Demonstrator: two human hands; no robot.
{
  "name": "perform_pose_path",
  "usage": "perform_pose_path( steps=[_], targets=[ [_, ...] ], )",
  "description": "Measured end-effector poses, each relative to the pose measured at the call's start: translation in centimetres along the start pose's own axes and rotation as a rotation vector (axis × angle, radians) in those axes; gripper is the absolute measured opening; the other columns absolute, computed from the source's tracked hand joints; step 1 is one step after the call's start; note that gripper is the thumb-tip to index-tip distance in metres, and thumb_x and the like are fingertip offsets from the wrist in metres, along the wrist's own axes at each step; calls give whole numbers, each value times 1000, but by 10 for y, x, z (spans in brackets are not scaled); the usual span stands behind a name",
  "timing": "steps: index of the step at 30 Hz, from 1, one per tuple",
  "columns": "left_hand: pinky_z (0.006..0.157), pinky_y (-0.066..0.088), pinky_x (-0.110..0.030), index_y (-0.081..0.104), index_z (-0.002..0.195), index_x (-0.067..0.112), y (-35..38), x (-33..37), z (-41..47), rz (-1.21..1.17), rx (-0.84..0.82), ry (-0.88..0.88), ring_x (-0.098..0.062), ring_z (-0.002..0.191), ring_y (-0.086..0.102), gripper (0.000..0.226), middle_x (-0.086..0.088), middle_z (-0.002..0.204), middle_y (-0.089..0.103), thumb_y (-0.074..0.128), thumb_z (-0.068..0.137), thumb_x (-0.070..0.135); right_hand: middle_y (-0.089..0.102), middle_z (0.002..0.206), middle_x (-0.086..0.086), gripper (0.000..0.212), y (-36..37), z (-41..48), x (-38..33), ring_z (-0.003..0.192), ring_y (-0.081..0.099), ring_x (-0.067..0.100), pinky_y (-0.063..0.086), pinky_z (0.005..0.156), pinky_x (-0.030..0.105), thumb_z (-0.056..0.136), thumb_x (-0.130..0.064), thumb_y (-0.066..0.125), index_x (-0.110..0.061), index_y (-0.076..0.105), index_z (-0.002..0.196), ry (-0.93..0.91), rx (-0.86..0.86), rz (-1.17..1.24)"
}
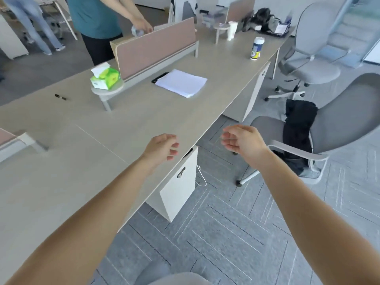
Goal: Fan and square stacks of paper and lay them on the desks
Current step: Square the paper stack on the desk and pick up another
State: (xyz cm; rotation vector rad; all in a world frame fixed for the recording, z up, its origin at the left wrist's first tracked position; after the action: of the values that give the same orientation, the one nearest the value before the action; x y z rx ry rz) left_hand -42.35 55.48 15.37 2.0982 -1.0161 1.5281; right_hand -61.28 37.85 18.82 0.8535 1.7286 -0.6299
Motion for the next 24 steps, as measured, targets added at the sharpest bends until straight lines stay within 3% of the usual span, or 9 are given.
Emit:
perform_pose_path(
  steps=[8,15,20,24],
  targets=[
    [74,49,-33,64,95,16,44,35,122,-128,-32,-61,-21,71,63,12,-2,85,64,56,98,25,70,90,7,16,-39,115,-32,83,70,23,57,84,34,94,-19,61,-9,70,102,-13,22,-27],
    [73,48,-32,64,89,19,50,80,275,-288,22,-117,-20,71,63,17,0,84,65,52,98,28,72,87,4,12,-43,256,-89,81,70,22,57,80,32,94,-20,62,-14,70,100,5,45,-140],
    [84,51,-37,62,94,15,40,107,352,-362,71,-140,-25,80,65,18,-6,94,67,56,96,31,72,90,4,15,-25,347,-120,82,71,23,56,86,36,93,-22,63,-13,70,102,1,-3,-192],
    [83,53,-35,61,104,13,27,100,406,-431,151,-205,-28,93,65,23,-7,104,68,56,95,34,70,93,6,15,-11,423,-130,82,69,24,55,82,34,94,-20,61,-11,69,103,23,-42,-241]
  ],
)
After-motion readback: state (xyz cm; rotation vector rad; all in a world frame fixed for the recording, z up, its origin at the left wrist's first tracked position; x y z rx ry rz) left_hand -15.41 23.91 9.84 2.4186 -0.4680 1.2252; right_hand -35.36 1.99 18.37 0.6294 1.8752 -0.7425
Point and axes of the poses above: each hand's wrist, its own z-axis towards the middle knuckle, its own y-axis out of the palm, x = y × z, the point moved 9 cm from there along z, towards the middle knuckle
